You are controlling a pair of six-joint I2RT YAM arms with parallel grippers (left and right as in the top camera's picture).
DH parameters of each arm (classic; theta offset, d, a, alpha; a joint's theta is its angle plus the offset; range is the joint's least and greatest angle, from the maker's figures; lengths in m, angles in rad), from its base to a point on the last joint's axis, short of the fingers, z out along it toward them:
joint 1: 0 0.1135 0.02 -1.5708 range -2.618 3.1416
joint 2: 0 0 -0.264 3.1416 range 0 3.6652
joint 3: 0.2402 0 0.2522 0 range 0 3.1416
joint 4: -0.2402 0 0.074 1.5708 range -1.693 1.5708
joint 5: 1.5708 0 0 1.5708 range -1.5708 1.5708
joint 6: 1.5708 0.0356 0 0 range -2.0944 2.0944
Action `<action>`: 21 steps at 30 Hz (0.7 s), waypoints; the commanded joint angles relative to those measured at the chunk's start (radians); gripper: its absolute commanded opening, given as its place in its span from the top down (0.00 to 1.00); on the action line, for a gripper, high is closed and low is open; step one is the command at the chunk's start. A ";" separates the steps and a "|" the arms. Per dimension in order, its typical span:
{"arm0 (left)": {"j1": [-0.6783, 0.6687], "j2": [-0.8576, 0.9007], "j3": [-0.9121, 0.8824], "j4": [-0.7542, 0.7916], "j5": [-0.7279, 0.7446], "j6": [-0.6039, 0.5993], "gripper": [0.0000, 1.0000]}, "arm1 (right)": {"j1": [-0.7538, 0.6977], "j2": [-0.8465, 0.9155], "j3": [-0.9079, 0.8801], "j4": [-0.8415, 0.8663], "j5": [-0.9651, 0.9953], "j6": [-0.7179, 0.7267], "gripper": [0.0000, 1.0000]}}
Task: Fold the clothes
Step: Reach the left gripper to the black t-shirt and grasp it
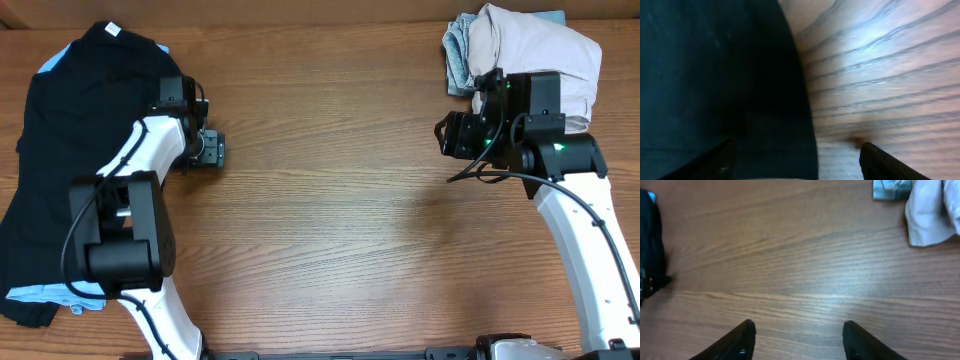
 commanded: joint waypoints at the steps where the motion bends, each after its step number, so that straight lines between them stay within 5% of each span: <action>1: 0.010 0.041 0.016 0.003 -0.044 0.015 0.27 | 0.004 0.000 -0.018 -0.003 -0.005 -0.003 0.43; 6: 0.010 0.065 0.016 0.002 -0.044 0.016 0.53 | 0.004 0.000 -0.019 -0.006 -0.005 -0.002 0.45; 10: 0.010 0.066 0.016 -0.004 -0.043 0.015 0.93 | 0.004 0.000 -0.019 -0.006 -0.005 -0.002 0.47; 16: 0.001 0.061 0.092 -0.113 -0.043 0.015 0.96 | 0.004 0.000 -0.019 -0.005 -0.005 -0.002 0.49; 21: -0.019 0.061 0.380 -0.358 -0.043 0.015 0.96 | 0.004 0.000 -0.019 0.011 -0.006 0.002 0.50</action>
